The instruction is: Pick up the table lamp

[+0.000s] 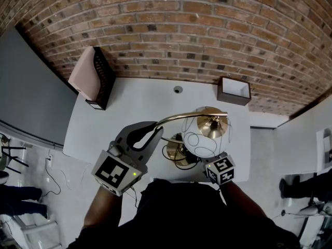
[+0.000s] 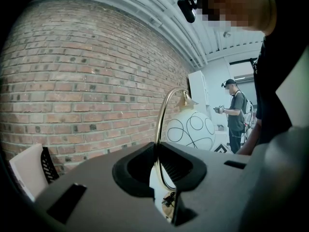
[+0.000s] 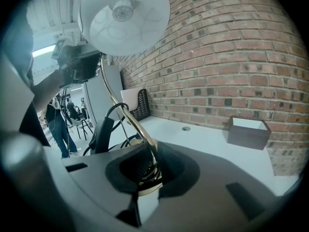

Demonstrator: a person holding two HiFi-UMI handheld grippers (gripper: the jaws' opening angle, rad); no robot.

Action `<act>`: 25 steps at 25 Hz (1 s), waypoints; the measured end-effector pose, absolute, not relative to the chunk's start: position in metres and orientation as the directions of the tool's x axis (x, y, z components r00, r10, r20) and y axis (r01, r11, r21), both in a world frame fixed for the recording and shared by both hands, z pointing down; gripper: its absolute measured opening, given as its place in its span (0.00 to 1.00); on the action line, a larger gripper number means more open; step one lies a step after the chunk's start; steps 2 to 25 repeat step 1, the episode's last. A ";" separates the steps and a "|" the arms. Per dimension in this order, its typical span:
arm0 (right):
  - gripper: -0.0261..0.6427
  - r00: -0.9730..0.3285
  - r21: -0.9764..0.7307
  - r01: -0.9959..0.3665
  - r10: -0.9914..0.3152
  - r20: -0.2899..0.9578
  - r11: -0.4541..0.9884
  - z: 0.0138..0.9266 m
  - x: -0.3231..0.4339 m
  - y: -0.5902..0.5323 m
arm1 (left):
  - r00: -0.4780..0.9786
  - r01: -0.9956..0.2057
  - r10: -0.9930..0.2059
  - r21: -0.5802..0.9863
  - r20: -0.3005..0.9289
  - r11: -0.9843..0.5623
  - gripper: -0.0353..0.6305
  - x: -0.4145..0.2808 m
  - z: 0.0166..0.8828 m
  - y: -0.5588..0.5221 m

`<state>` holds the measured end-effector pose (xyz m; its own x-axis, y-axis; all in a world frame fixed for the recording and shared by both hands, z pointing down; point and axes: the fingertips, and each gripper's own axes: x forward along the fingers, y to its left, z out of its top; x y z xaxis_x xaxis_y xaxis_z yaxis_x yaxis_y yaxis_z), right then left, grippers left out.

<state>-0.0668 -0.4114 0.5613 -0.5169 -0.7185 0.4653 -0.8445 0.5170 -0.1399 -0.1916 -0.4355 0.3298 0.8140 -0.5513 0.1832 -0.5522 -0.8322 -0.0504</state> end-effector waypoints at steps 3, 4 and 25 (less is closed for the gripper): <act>0.12 -0.517 -0.139 -0.845 -0.718 0.466 0.517 0.562 -0.067 -0.412 | 0.814 -0.552 -0.551 -0.050 0.184 -0.832 0.12 -0.192 0.330 -0.436; 0.12 -0.517 -0.139 -0.845 -0.718 0.466 0.517 0.562 -0.067 -0.412 | 0.814 -0.552 -0.551 -0.050 0.184 -0.832 0.12 -0.192 0.330 -0.436; 0.12 -0.517 -0.139 -0.845 -0.718 0.466 0.517 0.562 -0.067 -0.412 | 0.814 -0.552 -0.551 -0.050 0.184 -0.832 0.12 -0.192 0.330 -0.436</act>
